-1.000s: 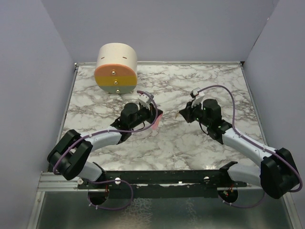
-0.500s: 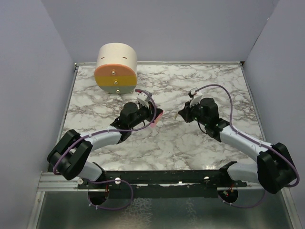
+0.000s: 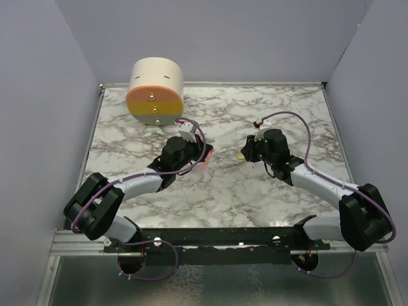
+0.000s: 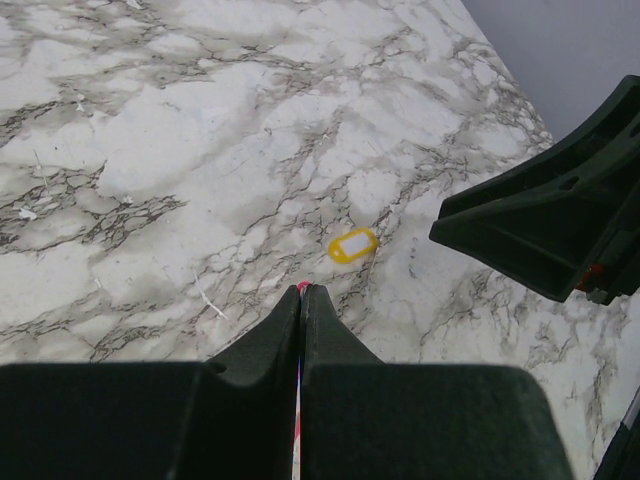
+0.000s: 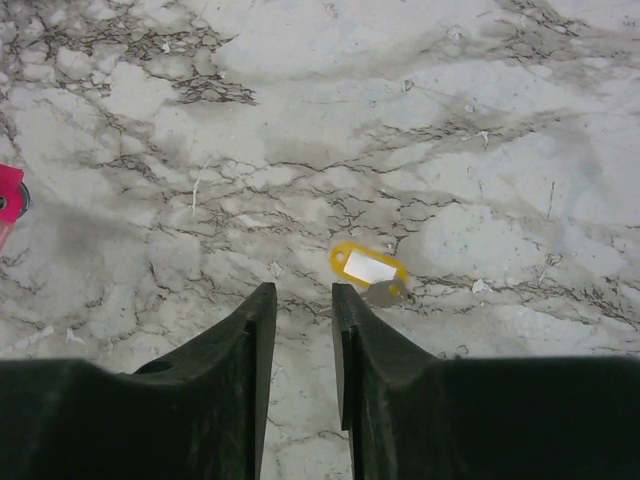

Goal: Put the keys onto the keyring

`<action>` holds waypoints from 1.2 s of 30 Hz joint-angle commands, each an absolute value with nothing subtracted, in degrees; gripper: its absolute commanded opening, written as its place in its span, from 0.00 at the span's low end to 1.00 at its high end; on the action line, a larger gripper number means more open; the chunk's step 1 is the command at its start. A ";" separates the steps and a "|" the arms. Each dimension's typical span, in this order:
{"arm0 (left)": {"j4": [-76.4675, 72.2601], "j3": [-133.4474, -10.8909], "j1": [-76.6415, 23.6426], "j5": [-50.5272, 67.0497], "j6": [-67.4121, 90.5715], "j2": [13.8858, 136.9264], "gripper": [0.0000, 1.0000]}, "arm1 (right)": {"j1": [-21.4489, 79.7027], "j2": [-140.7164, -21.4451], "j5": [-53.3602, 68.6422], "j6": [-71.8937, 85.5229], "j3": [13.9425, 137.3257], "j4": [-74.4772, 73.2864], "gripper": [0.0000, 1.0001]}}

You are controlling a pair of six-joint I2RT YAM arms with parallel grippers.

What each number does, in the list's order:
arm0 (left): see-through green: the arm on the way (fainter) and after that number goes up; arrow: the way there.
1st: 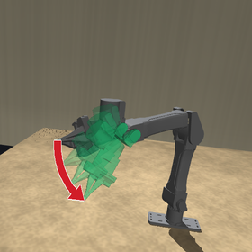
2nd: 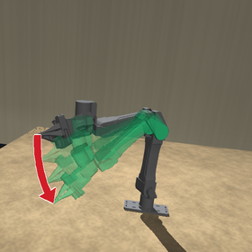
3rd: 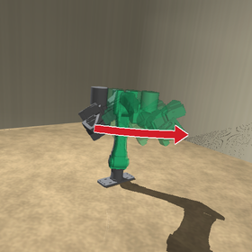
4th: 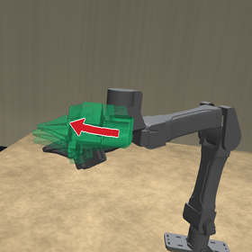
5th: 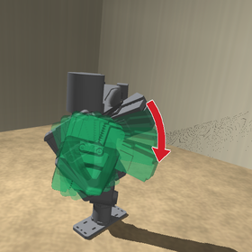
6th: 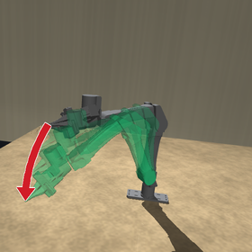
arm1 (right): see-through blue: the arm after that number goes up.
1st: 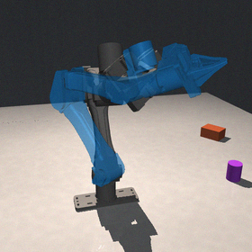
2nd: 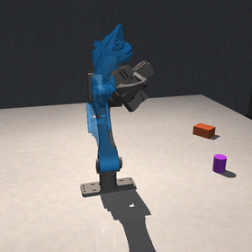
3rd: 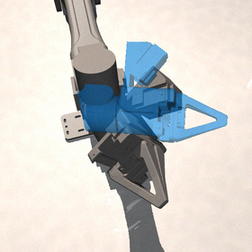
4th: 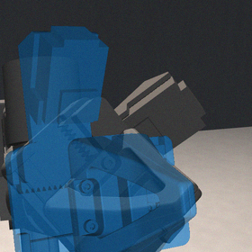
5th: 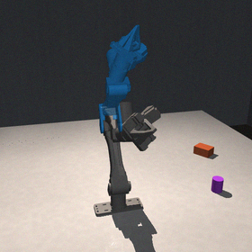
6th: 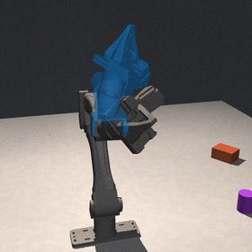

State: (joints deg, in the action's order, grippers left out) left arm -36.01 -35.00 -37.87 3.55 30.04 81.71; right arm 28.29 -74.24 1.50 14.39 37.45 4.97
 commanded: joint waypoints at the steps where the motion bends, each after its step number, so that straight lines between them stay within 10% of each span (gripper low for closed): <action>1: -35.78 -36.82 -37.70 -0.51 32.81 83.06 0.00 | 28.56 -74.88 -0.23 14.48 39.70 4.60 0.32; 12: -34.33 -43.38 -40.38 -9.30 35.14 88.78 0.00 | 29.41 -76.58 20.80 16.92 37.15 15.85 0.54; 36: -34.34 -48.62 -43.33 -10.48 36.12 91.49 0.00 | 34.44 -85.00 22.70 25.70 37.71 26.70 0.50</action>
